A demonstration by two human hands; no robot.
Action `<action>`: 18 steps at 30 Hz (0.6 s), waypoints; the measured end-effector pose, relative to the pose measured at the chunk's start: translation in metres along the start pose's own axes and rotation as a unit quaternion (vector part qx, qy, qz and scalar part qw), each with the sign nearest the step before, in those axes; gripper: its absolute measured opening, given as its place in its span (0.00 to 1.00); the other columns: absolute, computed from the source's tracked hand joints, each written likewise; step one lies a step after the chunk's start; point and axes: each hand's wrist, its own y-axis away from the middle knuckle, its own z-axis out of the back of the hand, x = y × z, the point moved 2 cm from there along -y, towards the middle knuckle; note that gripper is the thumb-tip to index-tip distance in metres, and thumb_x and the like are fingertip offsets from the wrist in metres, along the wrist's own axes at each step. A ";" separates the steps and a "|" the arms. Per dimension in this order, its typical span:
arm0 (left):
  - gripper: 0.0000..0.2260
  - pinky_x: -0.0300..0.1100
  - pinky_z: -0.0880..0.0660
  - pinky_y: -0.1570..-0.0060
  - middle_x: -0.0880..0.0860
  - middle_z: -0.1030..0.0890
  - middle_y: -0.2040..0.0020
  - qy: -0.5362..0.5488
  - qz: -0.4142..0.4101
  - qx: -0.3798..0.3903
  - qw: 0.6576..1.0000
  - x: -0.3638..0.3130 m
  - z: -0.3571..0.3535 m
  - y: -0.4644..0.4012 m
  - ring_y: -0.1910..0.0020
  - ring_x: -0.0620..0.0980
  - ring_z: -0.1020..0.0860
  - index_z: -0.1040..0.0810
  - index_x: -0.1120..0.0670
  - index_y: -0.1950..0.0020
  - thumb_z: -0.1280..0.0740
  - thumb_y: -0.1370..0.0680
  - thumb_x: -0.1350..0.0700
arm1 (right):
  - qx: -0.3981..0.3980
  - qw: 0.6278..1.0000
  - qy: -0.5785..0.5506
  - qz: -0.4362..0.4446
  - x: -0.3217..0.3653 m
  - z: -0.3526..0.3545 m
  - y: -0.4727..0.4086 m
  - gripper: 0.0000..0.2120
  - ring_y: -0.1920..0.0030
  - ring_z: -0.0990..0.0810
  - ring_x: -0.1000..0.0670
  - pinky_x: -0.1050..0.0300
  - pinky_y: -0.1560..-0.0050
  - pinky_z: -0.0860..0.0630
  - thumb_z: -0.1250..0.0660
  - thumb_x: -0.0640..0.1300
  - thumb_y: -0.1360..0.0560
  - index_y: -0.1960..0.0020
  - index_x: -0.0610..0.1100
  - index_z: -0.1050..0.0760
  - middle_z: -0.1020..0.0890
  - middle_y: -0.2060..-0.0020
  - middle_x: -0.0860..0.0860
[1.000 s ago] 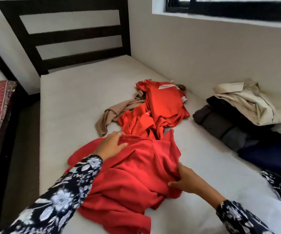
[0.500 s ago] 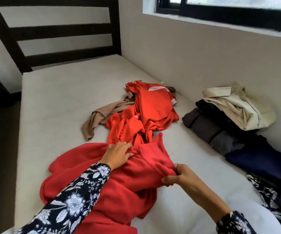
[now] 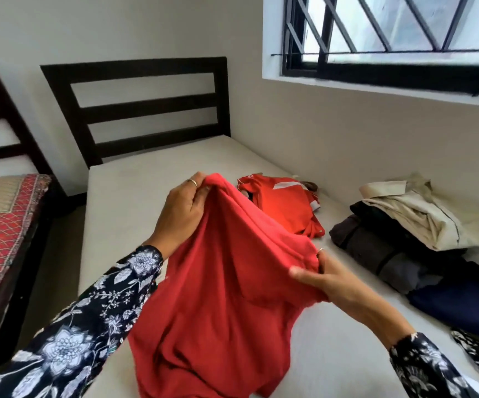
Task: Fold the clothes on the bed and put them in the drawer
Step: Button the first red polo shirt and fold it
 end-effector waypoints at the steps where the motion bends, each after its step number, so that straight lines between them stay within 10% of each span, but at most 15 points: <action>1: 0.10 0.44 0.29 0.57 0.55 0.19 0.58 -0.003 -0.010 -0.013 1.000 -0.006 0.008 -0.007 0.60 0.51 0.22 0.23 0.57 0.45 0.42 0.20 0.55 | 0.026 0.997 0.071 -0.014 0.001 -0.005 -0.002 0.21 0.52 0.17 0.55 0.60 0.55 0.21 0.23 0.44 0.31 0.41 0.47 0.26 0.16 0.50 0.52; 5: 0.12 0.48 0.26 0.59 0.57 0.18 0.59 -0.054 -0.066 -0.003 0.996 -0.028 0.031 -0.027 0.59 0.57 0.20 0.23 0.54 0.42 0.43 0.20 0.51 | 0.039 0.926 0.371 -0.059 -0.002 -0.003 -0.021 0.10 0.59 0.21 0.53 0.55 0.53 0.24 0.29 0.49 0.26 0.52 0.43 0.22 0.18 0.58 0.51; 9: 0.18 0.54 0.23 0.62 0.57 0.17 0.55 -0.230 -0.133 0.013 0.964 -0.032 0.064 -0.047 0.57 0.62 0.18 0.27 0.47 0.39 0.49 0.21 0.42 | -0.117 0.915 0.383 0.040 0.054 0.040 -0.036 0.12 0.68 0.28 0.56 0.58 0.66 0.32 0.38 0.34 0.24 0.64 0.46 0.29 0.26 0.69 0.54; 13: 0.23 0.54 0.24 0.67 0.56 0.17 0.56 -0.330 -0.202 0.049 0.921 -0.039 0.090 -0.070 0.61 0.62 0.18 0.26 0.51 0.39 0.53 0.21 0.41 | -0.258 0.863 0.408 0.149 0.139 0.063 -0.033 0.22 0.53 0.20 0.44 0.52 0.54 0.26 0.44 0.24 0.32 0.50 0.44 0.22 0.18 0.55 0.41; 18: 0.16 0.56 0.23 0.62 0.61 0.18 0.53 -0.355 -0.194 -0.023 0.914 -0.076 0.137 -0.127 0.56 0.64 0.19 0.26 0.53 0.40 0.45 0.19 0.45 | -0.361 0.780 0.466 0.209 0.258 0.059 -0.012 0.24 0.47 0.21 0.39 0.49 0.48 0.24 0.46 0.41 0.36 0.43 0.47 0.24 0.20 0.50 0.39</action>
